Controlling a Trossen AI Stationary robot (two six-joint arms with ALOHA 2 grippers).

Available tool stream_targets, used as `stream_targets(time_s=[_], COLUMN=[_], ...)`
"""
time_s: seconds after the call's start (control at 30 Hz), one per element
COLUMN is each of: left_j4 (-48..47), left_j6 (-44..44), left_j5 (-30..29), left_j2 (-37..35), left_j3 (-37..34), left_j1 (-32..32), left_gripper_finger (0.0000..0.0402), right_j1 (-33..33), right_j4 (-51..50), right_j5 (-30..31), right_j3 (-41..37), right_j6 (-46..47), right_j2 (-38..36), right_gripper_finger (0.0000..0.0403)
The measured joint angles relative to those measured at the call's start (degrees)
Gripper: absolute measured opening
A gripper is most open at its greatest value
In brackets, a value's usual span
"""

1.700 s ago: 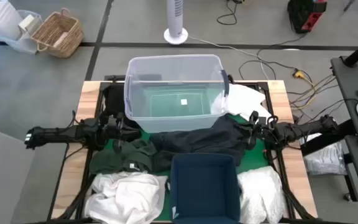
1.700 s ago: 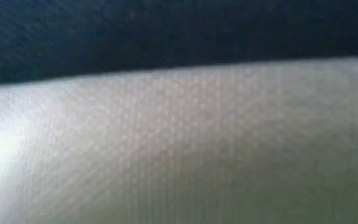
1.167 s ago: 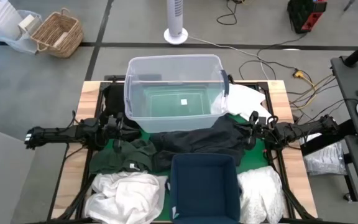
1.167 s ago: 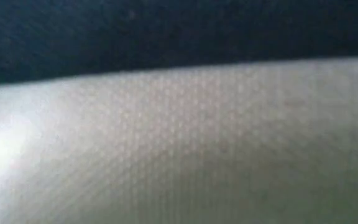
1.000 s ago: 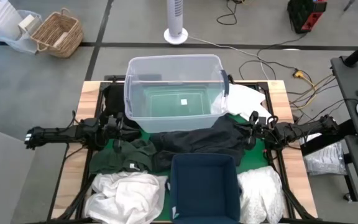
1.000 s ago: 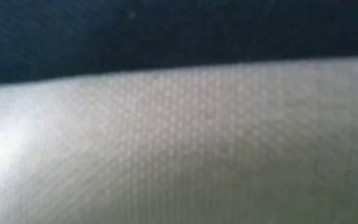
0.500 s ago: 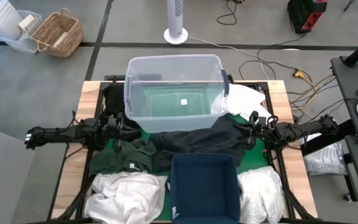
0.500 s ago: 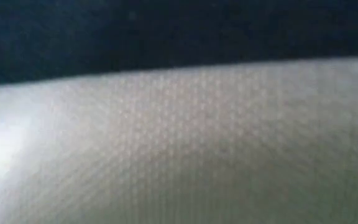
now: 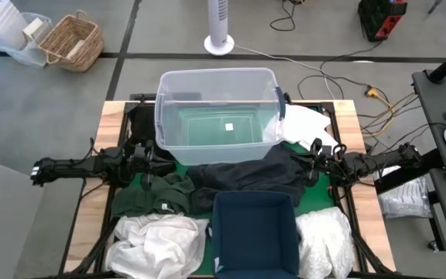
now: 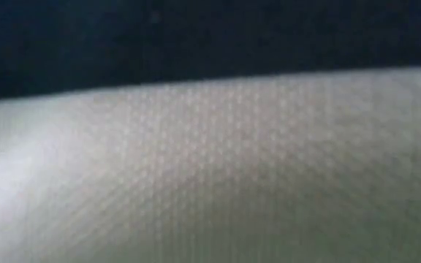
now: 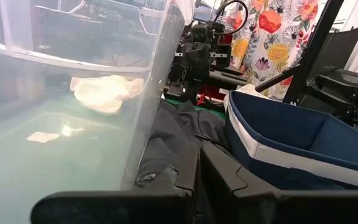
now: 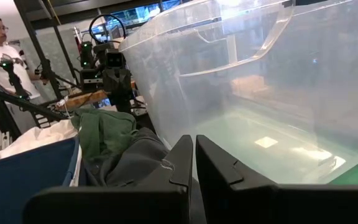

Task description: Sort clothes

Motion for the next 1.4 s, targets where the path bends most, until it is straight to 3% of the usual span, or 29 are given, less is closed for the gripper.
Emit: stream_targets(time_s=[0.67,0.87,1.0,1.23,1.4], left_j4=[0.0,4.1,11.5,20.9,20.7], left_j6=[-0.1,-4.5,-3.1,-3.2,-1.2], left_j5=[0.0,1.8,6.4,7.6,9.0], left_j2=[0.0,0.0,0.0,0.0,0.0], left_j3=[0.0,0.0,0.0,0.1,5.5], left_j1=[0.0,0.0,0.0,0.0,0.0], left_gripper_finger=[0.0,0.0,0.0,0.0,0.0], right_j1=[0.0,0.0,0.0,0.0,0.0], right_j4=[0.0,0.6,5.1,18.9,28.7], right_j5=[0.0,0.2,0.3,0.3,0.3], right_j3=[0.0,0.0,0.0,0.0,0.0], right_j6=[-2.9,-3.3,-4.6,-9.9,-9.7], right_j2=[0.0,0.0,0.0,0.0,0.0], right_gripper_finger=[0.0013,0.0013,0.0013,0.0013,0.0013])
